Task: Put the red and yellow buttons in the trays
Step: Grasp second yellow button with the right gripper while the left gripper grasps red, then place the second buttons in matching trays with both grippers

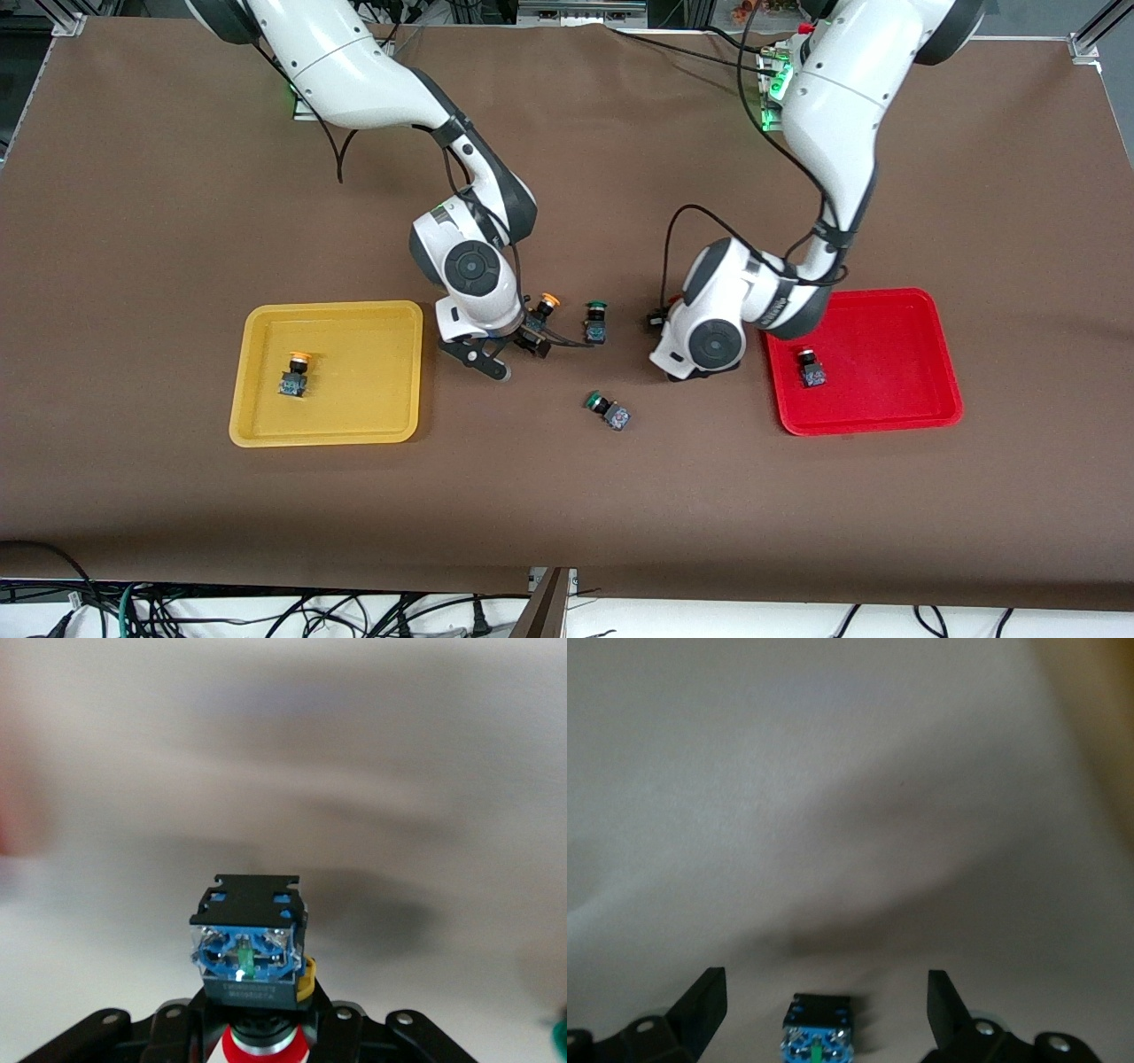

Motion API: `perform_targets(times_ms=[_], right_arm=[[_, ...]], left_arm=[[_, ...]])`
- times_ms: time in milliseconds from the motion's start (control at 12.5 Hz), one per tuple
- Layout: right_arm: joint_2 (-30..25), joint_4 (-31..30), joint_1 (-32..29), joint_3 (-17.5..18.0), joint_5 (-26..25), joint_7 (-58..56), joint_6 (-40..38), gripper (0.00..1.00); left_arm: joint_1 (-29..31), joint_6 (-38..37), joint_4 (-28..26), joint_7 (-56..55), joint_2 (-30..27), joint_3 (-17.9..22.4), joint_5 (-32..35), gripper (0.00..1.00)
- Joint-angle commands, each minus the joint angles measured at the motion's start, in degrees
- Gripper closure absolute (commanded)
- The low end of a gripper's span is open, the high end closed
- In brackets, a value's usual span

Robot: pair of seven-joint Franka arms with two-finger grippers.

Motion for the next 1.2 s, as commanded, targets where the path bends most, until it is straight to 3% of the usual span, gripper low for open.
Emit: perform_targets(times_ms=[0,80,160,240,480,800,960,1120], right_arm=[[1.2,0.4,1.9,-0.5,0.3,1.9,1.8,0.0],[1.2,0.3,2.2,-0.5,0.3,1.9,2.0,0.0],[1.2,0.3,2.2,-0.5,0.4,1.9,2.1,0.15],[1.3,0.2,2.2,-0.5,0.5,1.9,2.0,0.4],[1.3,0.1,2.3,-0.5,0.4,1.2,2.0,0.96],[-1.0,0.5,-0.8,-1.1,0.3,-4.4,0.0,1.0],[-1.5,1.8,-4.2,-0.7,0.4,-10.9,-3.6,1.0],[-2.3,5.0,-7.2,-1.1,0.2,-17.0,-9.9,1.0]], left_arm=[[7.4,-7.5,-0.8,9.4,-6.2,-0.3,0.3,0.9],[10.5,-8.2,-0.8,13.3,-7.2,-0.2,0.6,0.9],[13.3,-8.2,-0.8,16.3,-7.6,-0.2,1.9,0.9],[15.7,-8.2,-0.7,19.8,-7.6,-0.2,4.2,0.9],[19.9,-5.7,-0.7,26.3,-6.2,-0.2,10.2,0.9],[23.5,4.1,-1.2,28.7,-3.8,-0.2,11.0,0.9],[24.4,6.5,-1.8,29.0,-2.2,-0.2,11.0,0.9],[25.3,12.7,-2.0,28.9,0.6,-0.2,11.0,0.83]])
